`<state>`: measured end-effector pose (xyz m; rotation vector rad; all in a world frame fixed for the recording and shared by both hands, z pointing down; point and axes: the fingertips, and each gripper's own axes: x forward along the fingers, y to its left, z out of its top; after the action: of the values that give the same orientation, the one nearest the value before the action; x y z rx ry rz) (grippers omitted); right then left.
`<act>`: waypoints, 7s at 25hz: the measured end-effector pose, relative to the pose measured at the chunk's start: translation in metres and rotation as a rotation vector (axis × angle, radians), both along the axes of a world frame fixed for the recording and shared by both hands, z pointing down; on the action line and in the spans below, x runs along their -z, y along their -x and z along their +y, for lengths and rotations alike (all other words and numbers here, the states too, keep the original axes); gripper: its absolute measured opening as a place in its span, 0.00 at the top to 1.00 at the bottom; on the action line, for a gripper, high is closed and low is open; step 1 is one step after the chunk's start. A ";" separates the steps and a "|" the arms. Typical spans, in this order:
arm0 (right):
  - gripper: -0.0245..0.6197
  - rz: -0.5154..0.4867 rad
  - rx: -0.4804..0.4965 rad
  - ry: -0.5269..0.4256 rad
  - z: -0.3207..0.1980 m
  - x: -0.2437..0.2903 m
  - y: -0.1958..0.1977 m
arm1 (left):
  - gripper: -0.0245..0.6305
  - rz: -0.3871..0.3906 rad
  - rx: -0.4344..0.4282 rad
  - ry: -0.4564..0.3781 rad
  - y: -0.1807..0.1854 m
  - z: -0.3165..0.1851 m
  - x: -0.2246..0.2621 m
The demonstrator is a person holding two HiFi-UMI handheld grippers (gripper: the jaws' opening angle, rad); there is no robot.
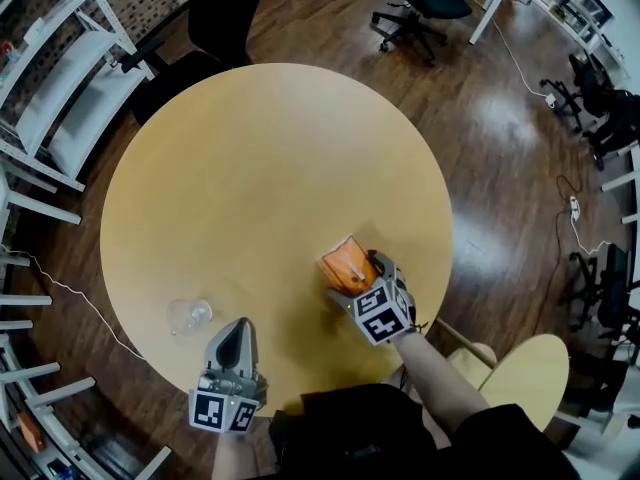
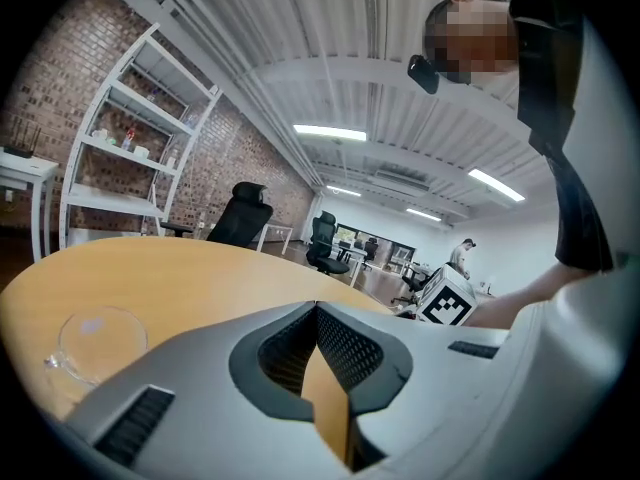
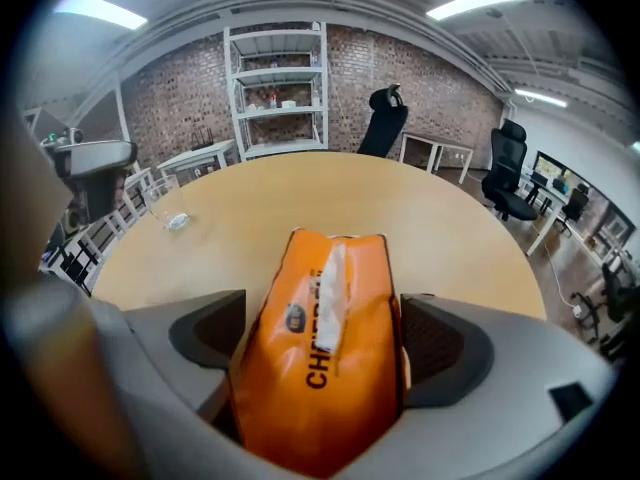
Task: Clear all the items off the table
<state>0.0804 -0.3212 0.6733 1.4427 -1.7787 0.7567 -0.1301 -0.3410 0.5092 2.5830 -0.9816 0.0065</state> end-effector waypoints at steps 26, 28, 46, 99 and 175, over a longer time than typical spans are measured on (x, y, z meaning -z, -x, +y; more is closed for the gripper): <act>0.30 0.131 -0.052 -0.158 0.039 0.093 0.011 | 0.96 0.044 0.021 -0.183 0.062 0.035 0.085; 0.30 0.149 -0.082 -0.220 0.042 0.118 0.016 | 0.96 0.070 0.014 -0.227 0.076 0.036 0.101; 0.31 0.267 -0.694 -0.376 0.306 0.192 -0.074 | 0.96 0.221 -0.471 -0.296 -0.034 0.155 0.135; 0.30 0.148 -2.012 -0.001 0.928 0.002 -0.196 | 0.96 0.072 -1.559 -0.030 -0.496 0.635 -0.010; 0.96 0.378 -0.967 -0.978 0.456 0.323 -0.180 | 0.96 0.313 -0.532 -0.268 -0.200 0.210 0.148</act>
<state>0.2602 0.1349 0.3508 2.9336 -1.0715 -0.0809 0.0696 -0.1313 0.3612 2.8887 -0.1800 -0.3992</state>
